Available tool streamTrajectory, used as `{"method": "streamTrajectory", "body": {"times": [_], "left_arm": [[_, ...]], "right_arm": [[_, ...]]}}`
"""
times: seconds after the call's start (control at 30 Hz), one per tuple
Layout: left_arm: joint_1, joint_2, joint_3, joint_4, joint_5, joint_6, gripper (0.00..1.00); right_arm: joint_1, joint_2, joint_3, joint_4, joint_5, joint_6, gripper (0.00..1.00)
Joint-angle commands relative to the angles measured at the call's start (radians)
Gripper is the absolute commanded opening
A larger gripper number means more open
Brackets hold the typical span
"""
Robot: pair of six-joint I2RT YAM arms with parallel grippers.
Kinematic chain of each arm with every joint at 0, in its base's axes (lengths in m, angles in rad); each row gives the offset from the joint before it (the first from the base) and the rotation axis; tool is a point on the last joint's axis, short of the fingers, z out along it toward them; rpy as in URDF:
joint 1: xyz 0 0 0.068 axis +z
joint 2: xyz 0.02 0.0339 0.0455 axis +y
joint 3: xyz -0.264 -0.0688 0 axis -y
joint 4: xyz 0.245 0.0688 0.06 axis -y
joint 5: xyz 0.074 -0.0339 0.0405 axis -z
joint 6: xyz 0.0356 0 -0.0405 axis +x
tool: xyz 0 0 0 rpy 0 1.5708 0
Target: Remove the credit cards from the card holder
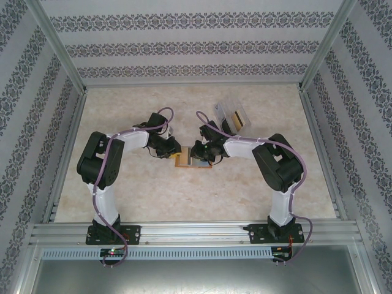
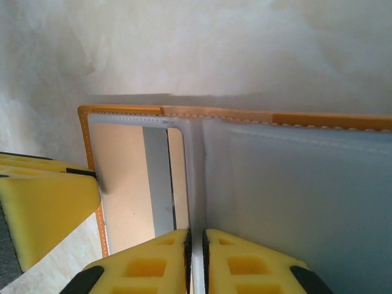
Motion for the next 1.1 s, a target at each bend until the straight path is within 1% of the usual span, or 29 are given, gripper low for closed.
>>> {"method": "streamTrajectory", "body": {"times": [0.0, 0.07, 0.27, 0.67, 0.8, 0.93, 1.07], "left_arm": [[-0.006, 0.022, 0.016, -0.028, -0.023, 0.034, 0.17], [-0.006, 0.029, 0.012, -0.028, -0.023, 0.037, 0.14], [-0.007, 0.040, 0.005, -0.029, -0.035, 0.044, 0.11], [-0.006, 0.045, -0.005, -0.029, -0.036, 0.054, 0.08], [-0.007, 0.044, -0.004, -0.029, -0.035, 0.057, 0.05], [-0.006, 0.047, -0.004, -0.026, -0.026, 0.058, 0.04], [-0.006, 0.051, -0.008, -0.013, 0.006, 0.058, 0.02]], "right_arm": [[-0.009, 0.022, 0.013, 0.016, -0.029, -0.016, 0.18], [-0.008, 0.017, 0.014, 0.020, -0.032, -0.023, 0.19], [-0.009, 0.008, 0.009, 0.025, -0.032, -0.032, 0.19], [-0.007, 0.011, -0.002, 0.066, -0.062, -0.033, 0.18], [-0.006, 0.002, -0.014, 0.099, -0.081, -0.032, 0.18], [-0.007, 0.002, -0.017, 0.118, -0.096, -0.032, 0.18], [-0.004, 0.010, -0.019, 0.138, -0.108, -0.022, 0.17]]}}
